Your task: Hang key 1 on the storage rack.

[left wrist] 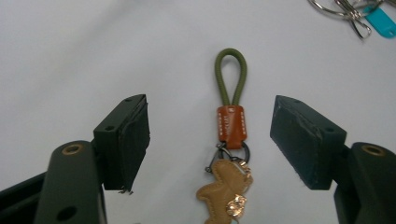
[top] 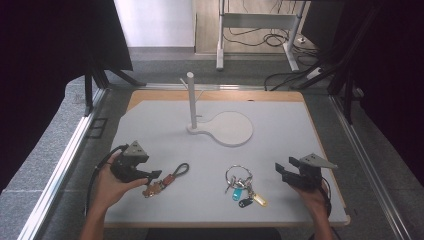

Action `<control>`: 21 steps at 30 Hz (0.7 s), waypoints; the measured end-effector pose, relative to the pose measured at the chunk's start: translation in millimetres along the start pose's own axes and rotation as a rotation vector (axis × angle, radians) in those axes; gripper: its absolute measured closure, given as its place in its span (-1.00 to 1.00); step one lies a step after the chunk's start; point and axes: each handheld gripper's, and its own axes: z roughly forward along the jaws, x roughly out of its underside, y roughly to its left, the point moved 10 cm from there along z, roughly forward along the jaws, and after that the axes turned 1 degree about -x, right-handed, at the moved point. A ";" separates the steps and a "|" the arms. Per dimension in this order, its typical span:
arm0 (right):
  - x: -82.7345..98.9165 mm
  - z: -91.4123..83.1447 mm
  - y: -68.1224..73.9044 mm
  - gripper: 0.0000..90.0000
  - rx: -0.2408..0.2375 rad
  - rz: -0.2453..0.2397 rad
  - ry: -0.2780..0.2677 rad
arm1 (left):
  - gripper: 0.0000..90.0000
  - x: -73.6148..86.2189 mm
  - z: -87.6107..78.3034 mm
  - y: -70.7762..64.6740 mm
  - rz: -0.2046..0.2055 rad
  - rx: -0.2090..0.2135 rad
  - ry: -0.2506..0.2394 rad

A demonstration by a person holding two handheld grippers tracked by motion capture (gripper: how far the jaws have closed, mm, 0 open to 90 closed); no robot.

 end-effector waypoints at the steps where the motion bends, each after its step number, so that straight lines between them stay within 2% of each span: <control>1: 0.1 -0.9 0.6 -0.18 -0.006 0.006 0.000 | -0.34 -1.0 1.7 -2.4 0.006 0.008 0.010; 3: 0.7 -2.2 0.8 -0.18 -0.007 0.008 0.001 | -0.32 -1.7 6.5 -5.3 0.014 0.020 0.035; 9: 5.2 0.5 1.9 -0.19 -0.003 0.002 0.025 | -0.15 2.9 28.6 -10.5 0.035 0.033 0.165; 10: 5.5 1.1 2.0 -0.19 -0.001 0.001 0.027 | -0.14 2.9 28.6 -10.5 0.035 0.033 0.165; 11: 6.4 1.9 2.8 -0.19 -0.003 0.001 0.033 | -0.12 4.8 38.0 -14.6 0.059 0.025 0.205; 12: 6.6 2.6 3.2 -0.19 -0.003 0.000 0.034 | -0.11 5.6 40.5 -15.8 0.064 0.026 0.218; 15: 7.8 4.7 5.0 -0.19 -0.007 -0.008 0.044 | -0.07 10.0 50.5 -17.8 0.063 0.018 0.267; 16: 8.0 5.4 5.7 -0.19 -0.007 -0.006 0.045 | -0.06 10.0 50.5 -17.8 0.063 0.018 0.267; 17: 8.9 6.7 6.4 -0.19 -0.008 -0.014 0.051 | -0.05 13.3 56.3 -18.9 0.062 0.012 0.298; 21: 11.2 8.7 7.7 -0.20 -0.005 -0.022 0.066 | -0.01 16.2 64.2 -21.1 0.044 0.019 0.334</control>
